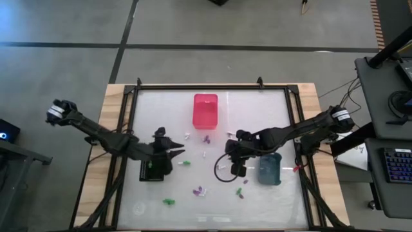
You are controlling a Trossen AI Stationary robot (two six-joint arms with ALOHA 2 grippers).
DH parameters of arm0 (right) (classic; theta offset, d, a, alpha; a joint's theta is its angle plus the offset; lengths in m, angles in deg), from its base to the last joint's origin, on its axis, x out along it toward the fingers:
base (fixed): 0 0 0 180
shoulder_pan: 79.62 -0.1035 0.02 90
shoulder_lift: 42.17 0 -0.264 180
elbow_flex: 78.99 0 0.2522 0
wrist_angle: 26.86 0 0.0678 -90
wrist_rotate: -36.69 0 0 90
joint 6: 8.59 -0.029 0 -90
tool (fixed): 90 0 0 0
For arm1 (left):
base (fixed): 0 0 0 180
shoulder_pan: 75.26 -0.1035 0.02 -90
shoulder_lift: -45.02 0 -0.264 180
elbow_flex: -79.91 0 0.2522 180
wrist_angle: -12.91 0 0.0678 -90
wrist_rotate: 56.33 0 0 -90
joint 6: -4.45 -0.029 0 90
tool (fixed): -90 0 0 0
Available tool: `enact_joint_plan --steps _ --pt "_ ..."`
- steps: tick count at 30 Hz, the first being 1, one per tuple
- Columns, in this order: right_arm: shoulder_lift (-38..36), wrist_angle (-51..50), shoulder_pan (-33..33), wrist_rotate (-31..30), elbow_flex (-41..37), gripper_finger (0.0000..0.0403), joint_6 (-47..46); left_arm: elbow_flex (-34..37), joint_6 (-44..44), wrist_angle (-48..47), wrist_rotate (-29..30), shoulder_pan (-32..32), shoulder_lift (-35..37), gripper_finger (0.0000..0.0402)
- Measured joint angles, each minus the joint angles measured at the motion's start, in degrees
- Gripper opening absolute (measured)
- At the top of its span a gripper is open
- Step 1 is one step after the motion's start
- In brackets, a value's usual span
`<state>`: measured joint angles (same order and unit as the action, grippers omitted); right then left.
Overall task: Sort Halloween decoration
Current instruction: Put the bone toy into the red bin
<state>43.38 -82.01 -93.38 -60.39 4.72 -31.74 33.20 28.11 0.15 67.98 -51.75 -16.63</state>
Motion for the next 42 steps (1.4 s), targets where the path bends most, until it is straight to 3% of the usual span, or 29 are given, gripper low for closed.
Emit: enact_joint_plan --steps 5,12,25,32,37,42 --pt "-1.0 -2.4 0.0 -0.9 -0.1 0.0104 0.1 -4.6 2.5 -13.7 -2.5 -2.9 -5.5 0.0077" --pt "-5.9 -1.7 -0.3 -6.2 -3.9 0.0106 0.1 -3.9 -5.1 -10.9 -17.8 -9.7 -13.3 0.0077" --pt "-20.0 19.9 -0.3 -6.6 -20.5 0.0092 0.1 -0.3 -22.5 -2.5 -23.3 -17.0 -15.1 0.0077" --pt "-21.3 24.2 -0.3 -6.6 -23.9 0.0090 0.1 3.6 -21.2 1.6 -22.9 -22.4 -15.0 0.0077" --pt "-20.6 24.1 -0.3 -7.7 -24.0 0.0089 0.1 5.6 -16.0 3.5 -13.8 -23.7 -15.7 0.0077" --pt "-20.2 24.3 -0.3 -8.1 -24.0 0.0089 0.1 5.9 -15.6 5.8 -13.4 -23.6 -17.5 0.0078"
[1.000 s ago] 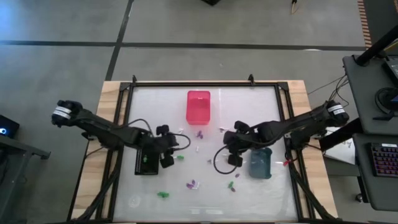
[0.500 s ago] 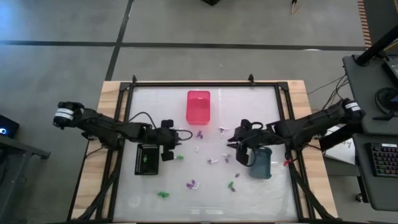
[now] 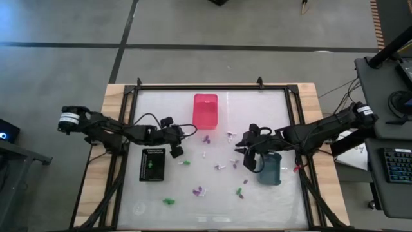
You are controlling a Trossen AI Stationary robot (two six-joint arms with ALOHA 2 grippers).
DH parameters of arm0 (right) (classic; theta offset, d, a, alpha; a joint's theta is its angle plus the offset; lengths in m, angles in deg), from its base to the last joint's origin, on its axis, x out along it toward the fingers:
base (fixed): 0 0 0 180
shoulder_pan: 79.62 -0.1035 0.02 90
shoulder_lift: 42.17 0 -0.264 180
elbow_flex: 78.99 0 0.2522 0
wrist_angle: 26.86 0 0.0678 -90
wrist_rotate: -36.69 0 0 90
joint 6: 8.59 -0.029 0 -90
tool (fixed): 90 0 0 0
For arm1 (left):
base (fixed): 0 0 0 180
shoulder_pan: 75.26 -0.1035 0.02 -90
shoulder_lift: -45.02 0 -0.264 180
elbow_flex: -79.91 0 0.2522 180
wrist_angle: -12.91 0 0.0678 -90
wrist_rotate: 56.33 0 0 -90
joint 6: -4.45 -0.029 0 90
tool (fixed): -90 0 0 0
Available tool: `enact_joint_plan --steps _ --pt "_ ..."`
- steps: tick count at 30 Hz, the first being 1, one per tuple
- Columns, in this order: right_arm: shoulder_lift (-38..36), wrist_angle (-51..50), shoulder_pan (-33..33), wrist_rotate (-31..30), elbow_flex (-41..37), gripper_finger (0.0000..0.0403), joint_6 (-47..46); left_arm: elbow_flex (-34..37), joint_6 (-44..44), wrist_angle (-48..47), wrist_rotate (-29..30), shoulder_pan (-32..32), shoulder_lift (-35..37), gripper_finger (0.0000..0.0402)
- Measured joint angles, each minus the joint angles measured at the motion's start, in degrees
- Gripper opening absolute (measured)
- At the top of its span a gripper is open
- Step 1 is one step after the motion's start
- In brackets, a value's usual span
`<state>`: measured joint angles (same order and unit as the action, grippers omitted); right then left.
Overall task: Sort Halloween decoration
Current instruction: Put the bone toy into the red bin
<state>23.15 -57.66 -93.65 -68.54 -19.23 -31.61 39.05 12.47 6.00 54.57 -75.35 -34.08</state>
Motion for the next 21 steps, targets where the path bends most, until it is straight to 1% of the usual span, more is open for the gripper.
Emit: enact_joint_plan --steps 4,14,21 --pt "0.1 0.0 0.0 0.0 0.0 0.0086 -0.2 0.0 0.0 3.7 -2.1 0.0 -2.3 0.0078" --pt "0.1 0.1 0.0 0.0 0.0 0.0091 -1.0 -0.3 1.6 4.3 -2.4 0.0 -9.3 0.0078" --pt "0.1 0.2 0.0 -1.0 0.0 0.0091 -1.0 -0.3 3.3 5.3 -1.8 0.0 -10.5 0.0078"
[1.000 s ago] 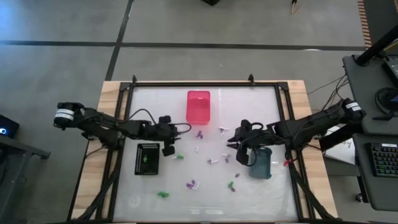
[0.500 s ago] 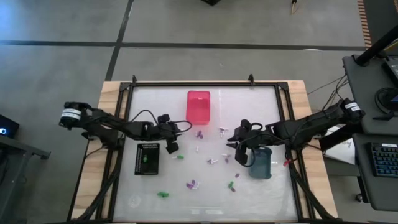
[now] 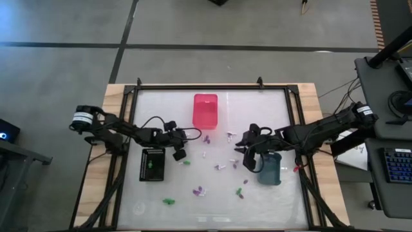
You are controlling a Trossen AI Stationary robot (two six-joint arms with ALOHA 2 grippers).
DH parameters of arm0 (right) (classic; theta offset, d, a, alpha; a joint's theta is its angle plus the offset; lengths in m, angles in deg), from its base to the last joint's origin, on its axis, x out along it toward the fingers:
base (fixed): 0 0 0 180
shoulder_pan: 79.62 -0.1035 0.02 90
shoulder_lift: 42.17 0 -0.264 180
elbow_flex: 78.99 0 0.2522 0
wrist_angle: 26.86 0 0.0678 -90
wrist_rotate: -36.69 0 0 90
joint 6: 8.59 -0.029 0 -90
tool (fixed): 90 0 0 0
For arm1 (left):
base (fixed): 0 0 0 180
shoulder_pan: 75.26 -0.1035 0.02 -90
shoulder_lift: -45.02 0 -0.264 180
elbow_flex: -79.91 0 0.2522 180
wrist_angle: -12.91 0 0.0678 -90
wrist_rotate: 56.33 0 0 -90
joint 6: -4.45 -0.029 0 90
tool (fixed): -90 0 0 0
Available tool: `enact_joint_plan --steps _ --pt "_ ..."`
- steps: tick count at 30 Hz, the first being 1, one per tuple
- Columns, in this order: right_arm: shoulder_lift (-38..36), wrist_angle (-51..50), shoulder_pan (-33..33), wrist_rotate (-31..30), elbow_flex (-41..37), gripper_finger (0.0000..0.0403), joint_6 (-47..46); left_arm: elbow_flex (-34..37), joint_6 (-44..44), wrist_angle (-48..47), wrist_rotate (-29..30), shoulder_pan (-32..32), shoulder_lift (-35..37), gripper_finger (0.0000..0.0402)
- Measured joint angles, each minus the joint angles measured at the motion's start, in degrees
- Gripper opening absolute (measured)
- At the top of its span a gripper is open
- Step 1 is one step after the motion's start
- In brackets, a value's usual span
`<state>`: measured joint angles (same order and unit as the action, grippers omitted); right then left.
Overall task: Sort Halloween decoration
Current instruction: Put the bone toy into the red bin
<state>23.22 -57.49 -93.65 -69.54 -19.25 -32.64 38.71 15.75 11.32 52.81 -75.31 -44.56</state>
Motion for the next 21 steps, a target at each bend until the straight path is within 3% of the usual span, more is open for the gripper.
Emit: enact_joint_plan --steps 21 --pt "0.0 0.0 0.0 -0.4 0.0 0.0091 -1.0 0.2 1.2 -0.3 0.3 0.0 -0.1 0.0076"
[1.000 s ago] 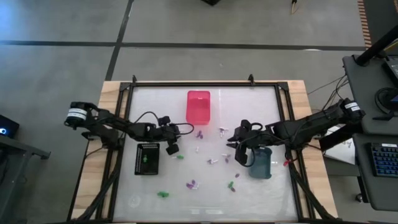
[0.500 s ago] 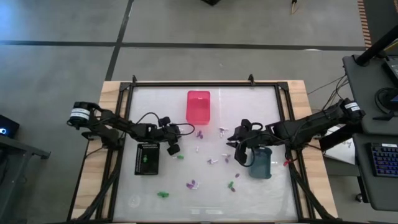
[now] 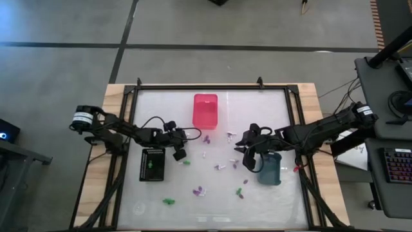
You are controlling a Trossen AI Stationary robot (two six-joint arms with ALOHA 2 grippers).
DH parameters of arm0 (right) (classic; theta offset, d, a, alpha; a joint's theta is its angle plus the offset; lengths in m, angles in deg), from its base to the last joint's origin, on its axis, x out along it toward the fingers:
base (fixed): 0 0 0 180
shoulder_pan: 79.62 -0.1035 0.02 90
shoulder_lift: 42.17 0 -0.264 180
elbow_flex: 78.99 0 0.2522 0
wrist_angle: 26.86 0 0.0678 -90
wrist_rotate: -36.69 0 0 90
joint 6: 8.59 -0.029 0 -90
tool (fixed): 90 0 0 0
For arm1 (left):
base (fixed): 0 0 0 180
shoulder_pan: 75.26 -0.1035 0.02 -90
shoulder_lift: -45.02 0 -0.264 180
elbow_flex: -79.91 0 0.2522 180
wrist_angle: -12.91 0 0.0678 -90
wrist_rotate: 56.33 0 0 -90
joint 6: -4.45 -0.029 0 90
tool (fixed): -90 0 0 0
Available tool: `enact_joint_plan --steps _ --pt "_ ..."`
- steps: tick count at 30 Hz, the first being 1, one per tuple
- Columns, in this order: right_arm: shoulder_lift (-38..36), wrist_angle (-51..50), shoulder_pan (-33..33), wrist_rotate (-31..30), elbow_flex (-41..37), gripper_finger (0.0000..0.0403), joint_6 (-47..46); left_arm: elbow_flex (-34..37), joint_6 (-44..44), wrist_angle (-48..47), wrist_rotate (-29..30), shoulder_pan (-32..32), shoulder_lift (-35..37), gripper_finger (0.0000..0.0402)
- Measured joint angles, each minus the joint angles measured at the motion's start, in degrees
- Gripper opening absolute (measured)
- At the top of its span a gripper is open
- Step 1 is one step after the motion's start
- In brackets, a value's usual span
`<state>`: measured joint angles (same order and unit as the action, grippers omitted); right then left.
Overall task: Sort Halloween decoration
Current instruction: Put the bone toy into the red bin
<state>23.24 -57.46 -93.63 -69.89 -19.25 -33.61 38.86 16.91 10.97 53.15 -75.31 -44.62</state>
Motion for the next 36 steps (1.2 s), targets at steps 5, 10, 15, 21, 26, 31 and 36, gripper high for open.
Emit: enact_joint_plan --steps 5,10,15,21,26,31,36 --pt "0.0 0.0 0.0 0.0 0.0 0.0091 -0.1 0.0 0.3 -0.1 0.0 0.0 0.0 0.0076" --pt "0.0 0.0 0.0 0.0 0.0 0.0091 -0.1 0.0 0.7 -0.1 0.0 0.0 0.0 0.0076" --pt "0.0 0.0 0.0 0.0 0.0 0.0091 -0.1 0.0 1.2 -0.1 -0.7 0.0 0.0 0.0057" --pt "0.0 0.0 0.0 0.0 0.0 0.0091 -0.1 0.0 1.6 -0.1 -1.0 0.0 0.0 0.0006" --pt "0.0 0.0 0.0 0.0 0.0 0.0091 -0.1 0.0 1.6 -0.2 -1.0 0.0 0.0 0.0005" --pt "0.0 0.0 0.0 0.0 0.0 0.0091 -0.1 0.1 1.6 -0.4 -1.4 0.2 0.6 0.0002" --pt "0.0 0.0 0.0 0.2 0.0 0.0091 -0.7 0.3 1.5 -1.8 -2.8 0.4 2.6 0.0001"
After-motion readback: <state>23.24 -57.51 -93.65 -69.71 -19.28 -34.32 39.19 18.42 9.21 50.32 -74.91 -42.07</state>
